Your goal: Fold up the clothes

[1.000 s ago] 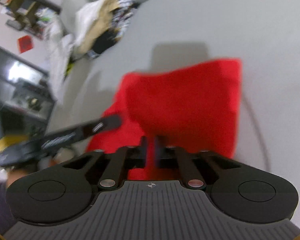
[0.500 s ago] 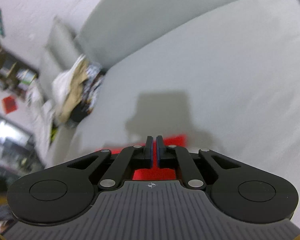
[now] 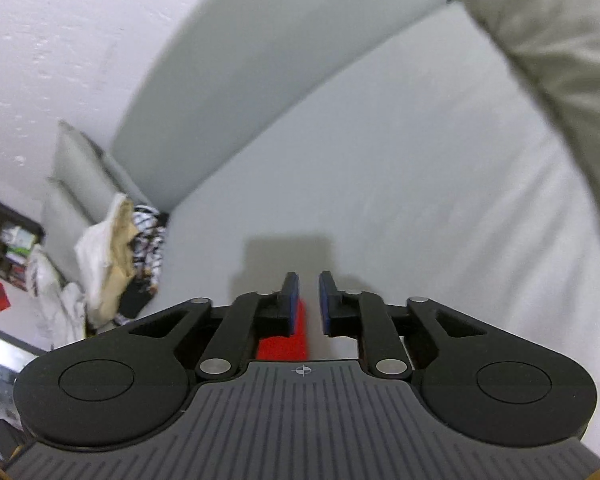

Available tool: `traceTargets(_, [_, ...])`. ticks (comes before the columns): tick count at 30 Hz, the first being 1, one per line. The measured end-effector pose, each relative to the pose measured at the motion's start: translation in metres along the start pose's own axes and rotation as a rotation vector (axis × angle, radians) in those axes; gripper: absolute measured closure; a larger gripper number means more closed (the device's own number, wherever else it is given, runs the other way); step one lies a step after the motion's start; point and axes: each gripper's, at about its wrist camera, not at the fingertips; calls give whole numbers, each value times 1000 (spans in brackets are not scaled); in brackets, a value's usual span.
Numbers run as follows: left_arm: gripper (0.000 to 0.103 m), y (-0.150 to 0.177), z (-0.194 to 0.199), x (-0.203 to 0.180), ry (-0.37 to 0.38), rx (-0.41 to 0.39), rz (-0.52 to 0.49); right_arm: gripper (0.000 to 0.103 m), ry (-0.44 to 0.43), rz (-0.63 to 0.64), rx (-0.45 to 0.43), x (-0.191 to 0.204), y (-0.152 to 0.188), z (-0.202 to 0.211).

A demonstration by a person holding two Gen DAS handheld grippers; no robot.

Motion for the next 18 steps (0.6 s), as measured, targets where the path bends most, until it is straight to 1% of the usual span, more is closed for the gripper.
traceTargets(1, [41,8,11,-4,-14,8,-42,67,-9,14,-1,5,7,13])
traceTargets(2, [30,15,20,-7,-30,18,-82,57,-9,31,6,9,16,22])
traceTargets(4, [28,31,34,-12,-64,42,-150,56,-8,69,25,15,34,42])
traceTargets(5, [24,38,37,-11,-67,50,-163,54,-10,80,41,13,42,52])
traceTargets(6, [22,45,39,-7,-59,60,-162,50,-12,83,61,9,50,61])
traceTargets(7, [21,51,41,-3,-51,69,-162,41,-12,82,88,5,57,68])
traceTargets(8, [20,57,42,2,-43,78,-154,36,-13,81,114,0,65,75])
traceTargets(10, [18,61,39,12,-27,101,-112,33,-7,74,161,-8,79,85])
traceTargets(13, [16,63,31,26,-3,137,-58,32,4,34,209,-14,91,78])
traceTargets(16, [16,62,20,32,36,139,-71,31,-15,-11,245,-22,101,70])
traceTargets(17, [16,61,16,33,67,137,-81,31,-21,-24,255,-24,102,67])
traceTargets(18, [16,59,9,35,103,152,-88,31,-27,-38,265,-26,103,63])
Point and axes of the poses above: each gripper's, at about its wrist camera, not at the fingertips, and z roughly against the way its jaws point, x to its left, y to its underside, and after that the axes turned 7 degrees about x, right-handed
